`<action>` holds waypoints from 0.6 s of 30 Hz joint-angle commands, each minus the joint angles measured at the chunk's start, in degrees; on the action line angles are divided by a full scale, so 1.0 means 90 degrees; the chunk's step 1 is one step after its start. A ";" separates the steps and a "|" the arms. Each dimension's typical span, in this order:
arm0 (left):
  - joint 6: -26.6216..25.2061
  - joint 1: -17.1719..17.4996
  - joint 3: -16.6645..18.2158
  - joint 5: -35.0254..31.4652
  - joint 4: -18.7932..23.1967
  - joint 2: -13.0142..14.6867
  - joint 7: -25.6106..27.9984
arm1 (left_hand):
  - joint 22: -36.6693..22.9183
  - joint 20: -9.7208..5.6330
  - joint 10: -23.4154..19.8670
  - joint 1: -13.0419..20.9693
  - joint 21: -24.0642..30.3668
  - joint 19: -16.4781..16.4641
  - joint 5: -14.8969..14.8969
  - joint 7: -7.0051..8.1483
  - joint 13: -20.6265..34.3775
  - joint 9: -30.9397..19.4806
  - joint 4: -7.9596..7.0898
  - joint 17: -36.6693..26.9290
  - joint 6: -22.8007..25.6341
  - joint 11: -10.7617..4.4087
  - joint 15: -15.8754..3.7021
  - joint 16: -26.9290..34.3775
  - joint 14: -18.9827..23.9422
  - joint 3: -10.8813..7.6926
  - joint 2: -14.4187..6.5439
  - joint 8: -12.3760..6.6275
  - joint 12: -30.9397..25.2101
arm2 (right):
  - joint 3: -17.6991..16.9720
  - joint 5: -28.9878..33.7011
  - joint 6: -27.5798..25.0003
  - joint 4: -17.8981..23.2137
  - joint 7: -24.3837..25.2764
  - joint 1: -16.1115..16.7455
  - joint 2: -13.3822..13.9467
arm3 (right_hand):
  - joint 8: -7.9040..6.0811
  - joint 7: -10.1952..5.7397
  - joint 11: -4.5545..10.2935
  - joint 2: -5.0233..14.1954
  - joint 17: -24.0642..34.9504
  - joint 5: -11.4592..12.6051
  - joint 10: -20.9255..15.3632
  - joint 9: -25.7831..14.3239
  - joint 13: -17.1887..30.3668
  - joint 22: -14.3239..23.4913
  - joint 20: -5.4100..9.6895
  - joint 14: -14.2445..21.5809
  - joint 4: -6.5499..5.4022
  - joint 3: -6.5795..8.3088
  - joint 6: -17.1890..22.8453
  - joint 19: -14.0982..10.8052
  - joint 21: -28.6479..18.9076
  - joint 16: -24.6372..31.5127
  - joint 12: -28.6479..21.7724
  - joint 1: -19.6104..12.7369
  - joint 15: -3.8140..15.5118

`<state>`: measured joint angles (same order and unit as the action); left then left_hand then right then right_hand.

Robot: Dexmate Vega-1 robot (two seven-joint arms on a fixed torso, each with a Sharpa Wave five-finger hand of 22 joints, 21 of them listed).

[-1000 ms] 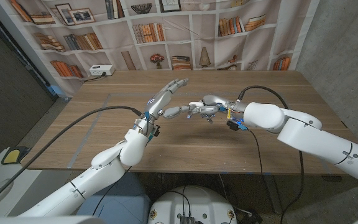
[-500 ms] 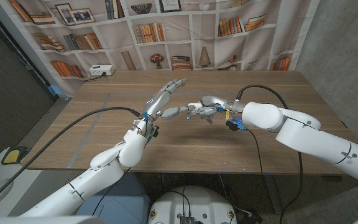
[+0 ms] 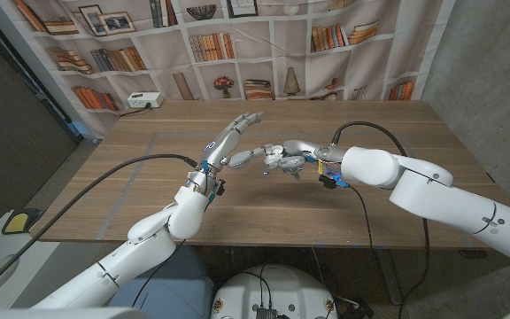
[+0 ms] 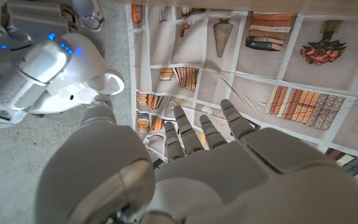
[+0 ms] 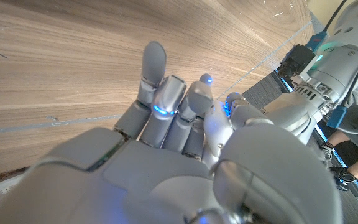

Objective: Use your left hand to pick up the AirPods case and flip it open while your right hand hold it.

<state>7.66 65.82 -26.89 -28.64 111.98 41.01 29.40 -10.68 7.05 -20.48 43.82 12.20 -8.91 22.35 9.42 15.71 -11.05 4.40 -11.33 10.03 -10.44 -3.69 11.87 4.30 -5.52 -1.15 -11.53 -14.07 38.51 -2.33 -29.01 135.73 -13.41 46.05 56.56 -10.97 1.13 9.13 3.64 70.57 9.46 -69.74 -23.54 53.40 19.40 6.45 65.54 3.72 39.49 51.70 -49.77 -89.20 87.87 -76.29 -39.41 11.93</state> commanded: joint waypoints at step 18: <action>0.0185 0.0143 0.0101 0.0207 -0.0103 -0.0030 0.0149 | -0.0018 -0.0065 -0.0122 -0.0194 0.0020 -0.0071 0.0052 -0.0059 -0.0013 -0.0025 -0.0190 -0.0041 0.0165 0.0051 -0.0059 0.0071 0.0143 0.0031 -0.0180 -0.0058 -0.0060 | 0.0064 0.0333 0.0067 -0.0005 -0.0072 0.0009 -0.0093 | -0.0025 0.0205 0.0062 0.0801 0.0010 0.0031 0.0078 -0.0005 -0.0010 0.0010 0.0633 -0.0053 -0.0016 -0.0036 0.0249 0.0053 -0.0036 -0.0024 -0.0030 -0.0779 0.0023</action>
<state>8.65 66.55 -26.48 -27.52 111.35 40.88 30.16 -10.68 6.75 -21.00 42.41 12.20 -9.22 22.34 9.11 15.45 -11.05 3.06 -11.61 10.97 -9.91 -4.31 12.09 4.93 -5.12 -2.50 -11.53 -14.07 39.09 0.01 -28.94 136.10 -13.90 45.92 56.01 -10.81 1.16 9.14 4.14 70.57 9.42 -69.72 -23.53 53.38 19.41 6.14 65.00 3.48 39.24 51.67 -49.47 -89.20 87.87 -76.28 -40.38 12.04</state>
